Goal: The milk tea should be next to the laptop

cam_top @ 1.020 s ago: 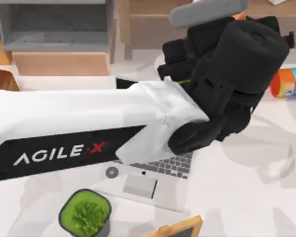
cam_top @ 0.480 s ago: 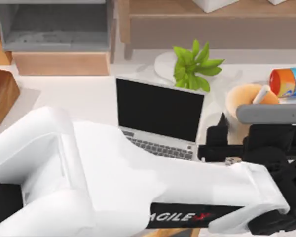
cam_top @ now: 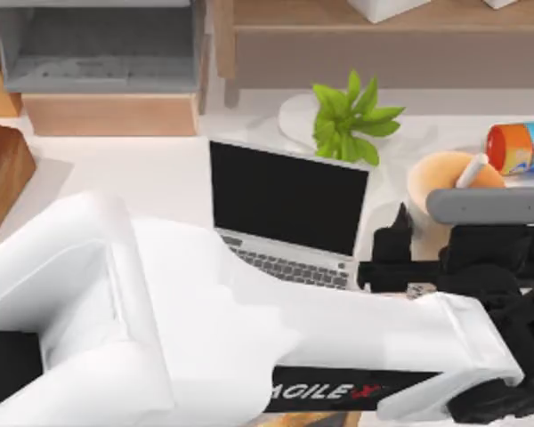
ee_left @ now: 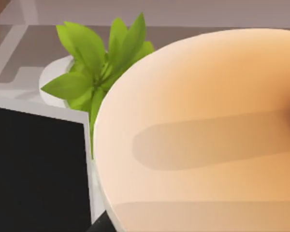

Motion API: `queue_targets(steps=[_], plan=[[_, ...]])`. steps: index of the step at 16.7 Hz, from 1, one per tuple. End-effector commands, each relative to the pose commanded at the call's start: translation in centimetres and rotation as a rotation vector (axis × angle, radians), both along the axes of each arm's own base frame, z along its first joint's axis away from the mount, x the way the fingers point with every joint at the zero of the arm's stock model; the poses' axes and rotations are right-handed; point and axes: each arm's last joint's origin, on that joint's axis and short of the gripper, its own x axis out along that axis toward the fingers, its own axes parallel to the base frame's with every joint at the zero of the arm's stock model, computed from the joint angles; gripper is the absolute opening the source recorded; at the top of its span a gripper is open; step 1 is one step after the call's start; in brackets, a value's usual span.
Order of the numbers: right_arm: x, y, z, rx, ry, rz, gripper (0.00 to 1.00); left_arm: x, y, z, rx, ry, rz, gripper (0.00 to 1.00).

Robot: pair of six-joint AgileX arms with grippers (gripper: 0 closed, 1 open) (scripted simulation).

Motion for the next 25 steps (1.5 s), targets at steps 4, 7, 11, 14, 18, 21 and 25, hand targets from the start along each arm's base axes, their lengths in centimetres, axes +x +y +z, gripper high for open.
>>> queue_targets(steps=[4, 7, 11, 14, 18, 21, 25], plan=[[0.0, 0.0, 0.0, 0.0, 0.0, 0.0, 1.0, 0.1, -0.1, 0.5, -0.03, -0.012, 0.004, 0.0], [0.0, 0.0, 0.0, 0.0, 0.0, 0.0, 1.0, 0.2, -0.2, 0.5, -0.051, -0.021, 0.008, 0.0], [0.0, 0.0, 0.0, 0.0, 0.0, 0.0, 1.0, 0.2, -0.3, 0.0, -0.062, -0.026, 0.01, 0.0], [0.0, 0.0, 0.0, 0.0, 0.0, 0.0, 1.0, 0.1, -0.4, -0.9, -0.049, -0.022, 0.007, 0.0], [0.0, 0.0, 0.0, 0.0, 0.0, 0.0, 1.0, -0.2, -0.1, -3.2, 0.007, 0.002, -0.003, 0.0], [0.0, 0.0, 0.0, 0.0, 0.0, 0.0, 1.0, -0.2, -0.1, -3.2, 0.007, 0.002, -0.003, 0.0], [0.0, 0.0, 0.0, 0.0, 0.0, 0.0, 1.0, -0.2, -0.1, -3.2, 0.007, 0.002, -0.003, 0.23]])
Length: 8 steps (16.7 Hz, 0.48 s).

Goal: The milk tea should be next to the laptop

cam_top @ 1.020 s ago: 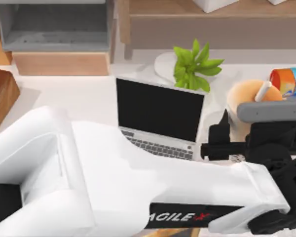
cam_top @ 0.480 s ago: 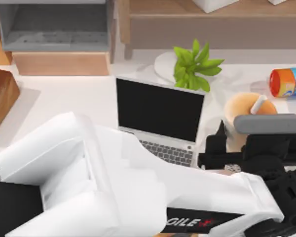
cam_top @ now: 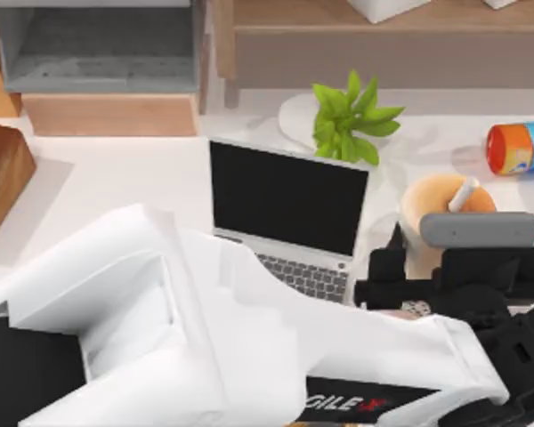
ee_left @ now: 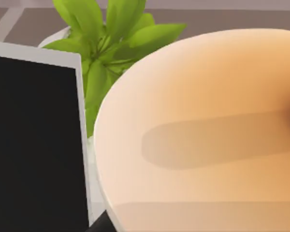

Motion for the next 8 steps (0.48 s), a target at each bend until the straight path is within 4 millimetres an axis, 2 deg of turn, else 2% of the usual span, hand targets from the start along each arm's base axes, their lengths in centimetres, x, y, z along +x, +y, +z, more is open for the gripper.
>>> queue_targets(steps=[8], plan=[[0.0, 0.0, 0.0, 0.0, 0.0, 0.0, 1.0, 0.0, 0.0, 0.0, 0.0, 0.0, 0.0, 0.83]])
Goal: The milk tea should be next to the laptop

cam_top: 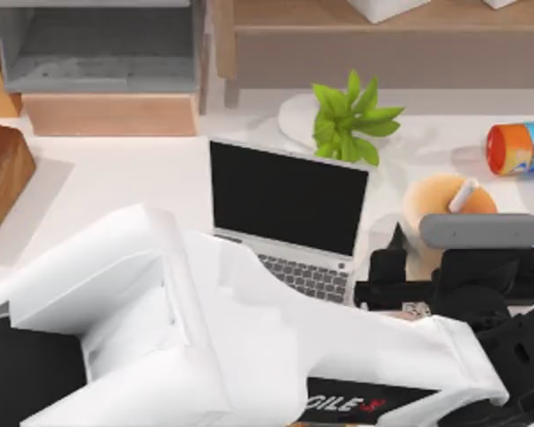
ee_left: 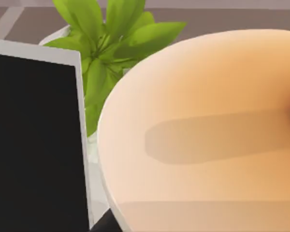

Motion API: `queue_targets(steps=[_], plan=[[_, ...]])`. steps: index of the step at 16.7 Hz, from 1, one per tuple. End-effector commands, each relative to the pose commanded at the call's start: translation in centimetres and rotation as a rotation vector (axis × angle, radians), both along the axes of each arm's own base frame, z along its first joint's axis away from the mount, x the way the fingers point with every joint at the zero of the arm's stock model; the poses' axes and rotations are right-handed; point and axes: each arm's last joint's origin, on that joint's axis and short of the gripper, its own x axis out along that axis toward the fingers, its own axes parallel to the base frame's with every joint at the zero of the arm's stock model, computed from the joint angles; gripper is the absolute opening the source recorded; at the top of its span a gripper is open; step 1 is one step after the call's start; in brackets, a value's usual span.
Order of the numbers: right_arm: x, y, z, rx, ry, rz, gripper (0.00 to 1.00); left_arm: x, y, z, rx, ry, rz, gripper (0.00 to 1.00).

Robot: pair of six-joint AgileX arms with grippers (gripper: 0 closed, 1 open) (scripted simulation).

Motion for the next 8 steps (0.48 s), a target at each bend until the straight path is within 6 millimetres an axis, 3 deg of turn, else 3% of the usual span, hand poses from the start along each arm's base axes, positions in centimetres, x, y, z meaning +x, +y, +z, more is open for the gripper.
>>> queue_targets(steps=[2, 8], plan=[[0.0, 0.0, 0.0, 0.0, 0.0, 0.0, 1.0, 0.0, 0.0, 0.0, 0.0, 0.0, 0.0, 0.98], [0.0, 0.0, 0.0, 0.0, 0.0, 0.0, 1.0, 0.0, 0.0, 0.0, 0.0, 0.0, 0.0, 1.0]])
